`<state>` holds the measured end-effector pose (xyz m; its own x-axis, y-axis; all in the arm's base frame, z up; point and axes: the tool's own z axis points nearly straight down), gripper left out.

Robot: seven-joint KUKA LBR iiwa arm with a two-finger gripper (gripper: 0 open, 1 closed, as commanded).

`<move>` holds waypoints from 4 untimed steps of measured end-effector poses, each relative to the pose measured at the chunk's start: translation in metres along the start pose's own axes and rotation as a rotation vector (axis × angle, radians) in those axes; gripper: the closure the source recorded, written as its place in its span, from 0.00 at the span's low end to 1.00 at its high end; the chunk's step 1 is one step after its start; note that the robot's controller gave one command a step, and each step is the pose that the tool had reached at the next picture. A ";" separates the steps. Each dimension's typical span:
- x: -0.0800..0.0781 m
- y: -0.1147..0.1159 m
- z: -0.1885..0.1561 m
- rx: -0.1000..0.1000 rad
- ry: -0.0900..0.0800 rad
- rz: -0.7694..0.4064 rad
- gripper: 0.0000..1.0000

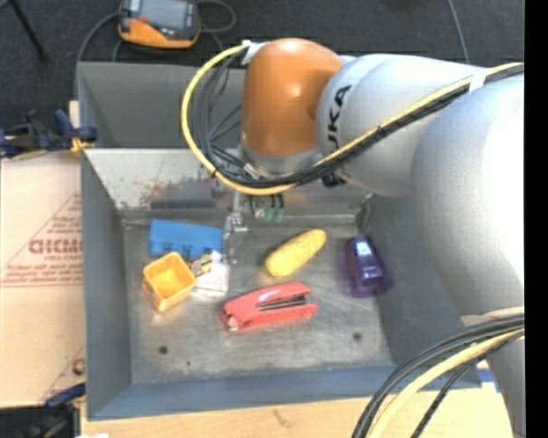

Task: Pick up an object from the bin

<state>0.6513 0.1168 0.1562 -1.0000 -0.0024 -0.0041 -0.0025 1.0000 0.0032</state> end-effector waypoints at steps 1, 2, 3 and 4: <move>0.024 0.016 0.045 0.004 -0.005 -0.059 0.00; 0.027 0.047 0.063 0.008 -0.006 -0.231 0.00; 0.027 0.049 0.067 -0.011 -0.024 -0.560 1.00; 0.026 0.048 0.067 -0.013 -0.024 -0.556 1.00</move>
Offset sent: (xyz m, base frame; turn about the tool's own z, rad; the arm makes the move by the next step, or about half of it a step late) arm -0.0333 0.0752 -0.0751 -0.3260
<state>0.6249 0.1648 0.0891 -0.8477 -0.5296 -0.0311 -0.5300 0.8480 0.0061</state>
